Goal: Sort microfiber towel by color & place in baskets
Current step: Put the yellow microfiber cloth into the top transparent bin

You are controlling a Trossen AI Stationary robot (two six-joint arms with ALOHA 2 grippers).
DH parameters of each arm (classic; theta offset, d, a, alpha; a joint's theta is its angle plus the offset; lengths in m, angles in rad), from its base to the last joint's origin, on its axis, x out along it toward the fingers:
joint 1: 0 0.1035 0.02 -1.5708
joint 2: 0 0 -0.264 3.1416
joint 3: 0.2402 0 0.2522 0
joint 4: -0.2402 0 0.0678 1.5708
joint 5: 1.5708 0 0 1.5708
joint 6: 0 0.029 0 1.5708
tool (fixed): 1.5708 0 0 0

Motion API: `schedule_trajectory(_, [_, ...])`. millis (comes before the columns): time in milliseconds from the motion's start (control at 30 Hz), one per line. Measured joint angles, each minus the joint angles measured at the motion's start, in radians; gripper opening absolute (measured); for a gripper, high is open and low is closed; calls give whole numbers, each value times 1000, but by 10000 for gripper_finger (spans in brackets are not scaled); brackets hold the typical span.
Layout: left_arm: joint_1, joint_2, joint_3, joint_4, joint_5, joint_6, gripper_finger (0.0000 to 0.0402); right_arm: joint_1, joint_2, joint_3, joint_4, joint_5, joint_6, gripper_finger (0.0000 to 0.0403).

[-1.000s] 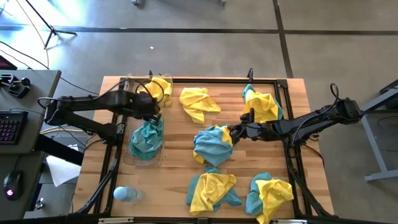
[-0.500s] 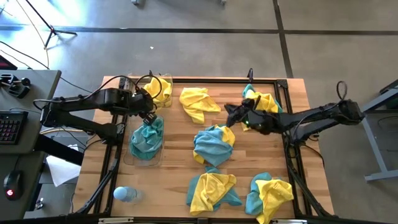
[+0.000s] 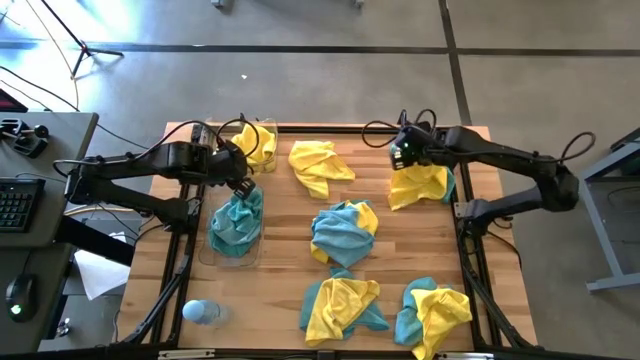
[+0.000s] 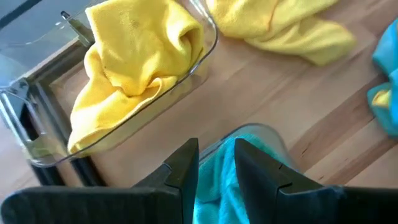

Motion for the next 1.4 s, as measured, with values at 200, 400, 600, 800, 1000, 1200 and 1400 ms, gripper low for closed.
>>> schedule_trajectory(200, [0,0,0,80,38,-43,90,-143,2,-142,29,-87,-182,222])
schedule_trajectory(400, [0,0,0,197,58,-43,90,-232,3,-248,169,-111,-364,222])
schedule_trajectory(600, [0,0,0,379,58,-42,90,-285,20,-343,324,-156,-495,196])
schedule_trajectory(800, [0,5,0,570,33,-15,90,-287,17,-332,336,-197,-600,58])
schedule_trajectory(1000, [0,69,0,709,23,-2,107,-283,-18,-210,244,-224,-711,24])
schedule_trajectory(1200, [0,224,-1,885,92,122,162,-279,-78,-43,199,-365,-792,4])
schedule_trajectory(1400, [-1,371,1,1316,174,332,216,-232,-93,98,206,-558,-879,2])
